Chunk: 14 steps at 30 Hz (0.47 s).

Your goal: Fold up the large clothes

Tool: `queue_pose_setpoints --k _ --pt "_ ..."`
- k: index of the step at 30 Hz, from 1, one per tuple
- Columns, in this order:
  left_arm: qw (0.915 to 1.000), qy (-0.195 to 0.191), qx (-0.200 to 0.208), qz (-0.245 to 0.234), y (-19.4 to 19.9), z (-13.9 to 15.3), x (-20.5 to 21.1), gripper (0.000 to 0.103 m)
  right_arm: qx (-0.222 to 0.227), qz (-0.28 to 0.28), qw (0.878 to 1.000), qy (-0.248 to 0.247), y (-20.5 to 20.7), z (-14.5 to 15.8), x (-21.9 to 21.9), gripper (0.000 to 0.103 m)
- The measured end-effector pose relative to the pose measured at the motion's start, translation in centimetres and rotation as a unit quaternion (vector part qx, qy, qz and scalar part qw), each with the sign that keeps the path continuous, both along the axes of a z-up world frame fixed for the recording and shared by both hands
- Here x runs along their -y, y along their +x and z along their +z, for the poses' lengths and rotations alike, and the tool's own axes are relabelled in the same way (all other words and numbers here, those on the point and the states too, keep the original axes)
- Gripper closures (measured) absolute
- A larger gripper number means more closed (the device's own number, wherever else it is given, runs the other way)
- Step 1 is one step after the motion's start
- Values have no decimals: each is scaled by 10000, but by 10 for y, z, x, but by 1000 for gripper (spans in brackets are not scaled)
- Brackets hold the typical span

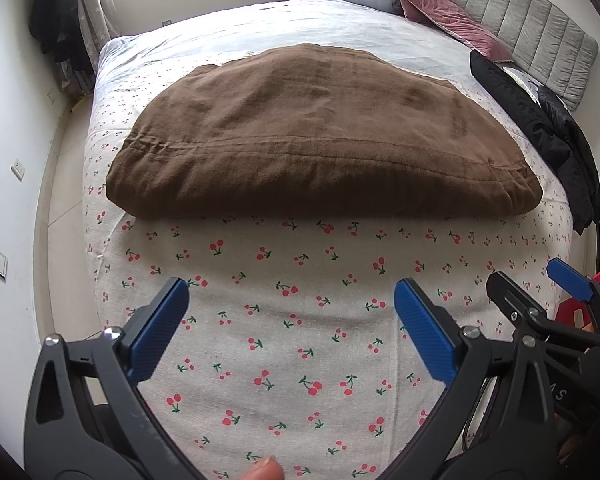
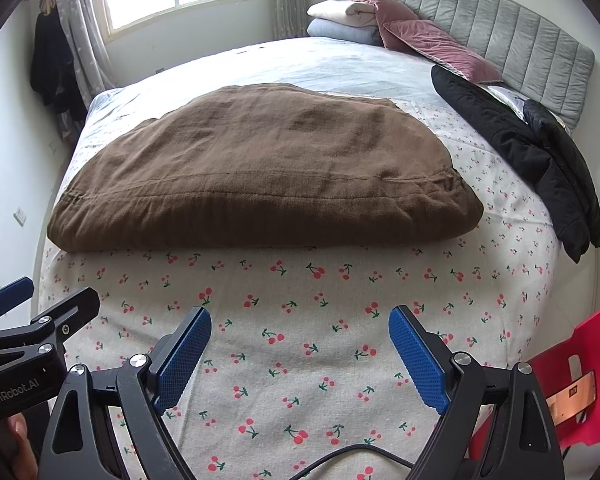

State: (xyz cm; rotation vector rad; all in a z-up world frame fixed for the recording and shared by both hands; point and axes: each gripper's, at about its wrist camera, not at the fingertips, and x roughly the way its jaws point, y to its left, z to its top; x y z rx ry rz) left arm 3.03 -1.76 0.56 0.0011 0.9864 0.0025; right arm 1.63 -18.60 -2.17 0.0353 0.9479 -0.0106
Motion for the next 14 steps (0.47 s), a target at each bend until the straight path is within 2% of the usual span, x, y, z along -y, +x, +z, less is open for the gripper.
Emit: queue_pose_setpoints --k 14 --pt "9999 89 -49 39 4 -9 -1 1 -104 47 9999 15 5 -9 -3 11"
